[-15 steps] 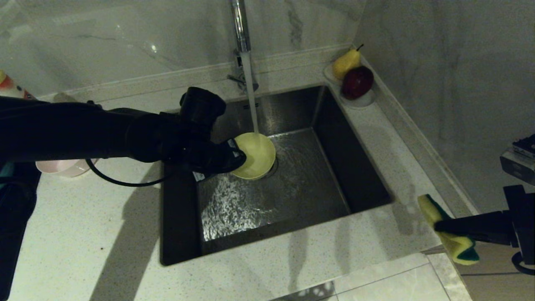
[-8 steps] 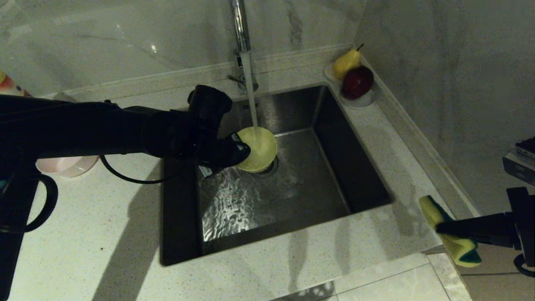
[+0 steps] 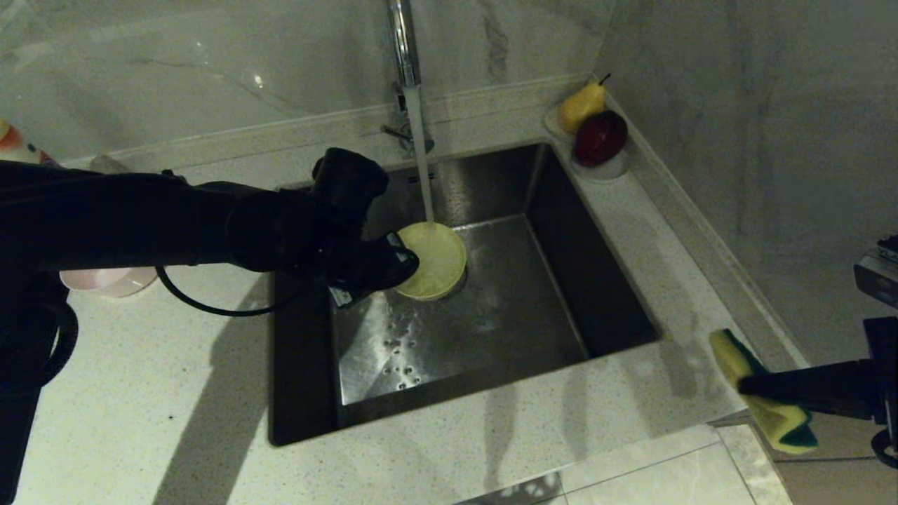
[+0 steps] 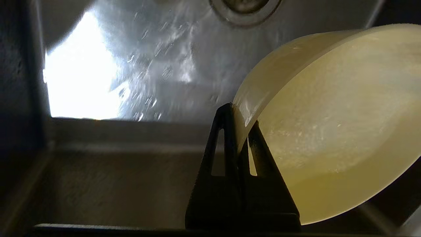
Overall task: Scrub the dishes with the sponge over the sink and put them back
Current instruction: Wash the bowl
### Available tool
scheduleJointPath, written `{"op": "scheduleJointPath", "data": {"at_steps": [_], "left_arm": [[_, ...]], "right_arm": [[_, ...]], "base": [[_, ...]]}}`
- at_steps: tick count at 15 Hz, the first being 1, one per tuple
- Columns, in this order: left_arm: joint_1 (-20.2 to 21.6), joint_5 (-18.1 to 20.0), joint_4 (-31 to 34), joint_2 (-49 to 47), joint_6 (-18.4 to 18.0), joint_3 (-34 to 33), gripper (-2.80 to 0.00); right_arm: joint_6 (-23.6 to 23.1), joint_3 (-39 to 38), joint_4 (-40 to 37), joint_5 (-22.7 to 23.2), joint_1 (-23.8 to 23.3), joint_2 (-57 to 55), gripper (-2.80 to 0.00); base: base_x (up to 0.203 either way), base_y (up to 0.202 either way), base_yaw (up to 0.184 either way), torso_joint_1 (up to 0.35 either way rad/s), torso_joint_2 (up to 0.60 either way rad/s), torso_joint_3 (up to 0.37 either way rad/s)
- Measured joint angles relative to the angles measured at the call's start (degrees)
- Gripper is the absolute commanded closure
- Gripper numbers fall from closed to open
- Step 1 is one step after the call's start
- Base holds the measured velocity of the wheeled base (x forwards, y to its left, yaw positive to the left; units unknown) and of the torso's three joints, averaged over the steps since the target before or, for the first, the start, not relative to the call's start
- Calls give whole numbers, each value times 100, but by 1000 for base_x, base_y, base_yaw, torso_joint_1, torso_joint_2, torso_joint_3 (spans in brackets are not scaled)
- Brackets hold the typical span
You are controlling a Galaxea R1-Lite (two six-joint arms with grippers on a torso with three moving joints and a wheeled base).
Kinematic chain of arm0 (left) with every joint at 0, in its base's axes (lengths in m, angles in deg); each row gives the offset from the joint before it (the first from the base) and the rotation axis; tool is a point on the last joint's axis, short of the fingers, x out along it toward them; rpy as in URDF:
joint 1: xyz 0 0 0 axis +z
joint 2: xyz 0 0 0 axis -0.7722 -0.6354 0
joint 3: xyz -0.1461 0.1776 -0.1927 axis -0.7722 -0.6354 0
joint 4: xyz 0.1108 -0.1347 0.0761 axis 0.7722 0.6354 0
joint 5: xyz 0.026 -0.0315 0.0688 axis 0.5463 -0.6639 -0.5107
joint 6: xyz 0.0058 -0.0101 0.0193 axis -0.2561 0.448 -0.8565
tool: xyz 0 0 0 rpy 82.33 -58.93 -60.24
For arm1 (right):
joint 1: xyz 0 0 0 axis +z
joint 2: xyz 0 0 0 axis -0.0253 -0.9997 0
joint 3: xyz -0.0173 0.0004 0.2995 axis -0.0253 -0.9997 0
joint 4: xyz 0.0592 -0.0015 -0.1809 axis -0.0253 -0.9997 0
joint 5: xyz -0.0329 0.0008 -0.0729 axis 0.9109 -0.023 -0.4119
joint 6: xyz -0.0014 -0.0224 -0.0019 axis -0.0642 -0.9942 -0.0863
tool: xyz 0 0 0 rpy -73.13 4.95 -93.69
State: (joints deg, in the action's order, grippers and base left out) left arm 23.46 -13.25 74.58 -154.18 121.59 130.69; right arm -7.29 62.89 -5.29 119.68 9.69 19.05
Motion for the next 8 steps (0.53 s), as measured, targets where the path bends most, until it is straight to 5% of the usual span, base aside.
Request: {"op": "scheduleJointPath", "data": {"at_steps": [8], "left_arm": [[-47,-12,-21,97,-4,-52,0]], "right_arm": [[2,-137,29,129,-6,113,0]], "base": [[0,0,0,0,0,0]]}}
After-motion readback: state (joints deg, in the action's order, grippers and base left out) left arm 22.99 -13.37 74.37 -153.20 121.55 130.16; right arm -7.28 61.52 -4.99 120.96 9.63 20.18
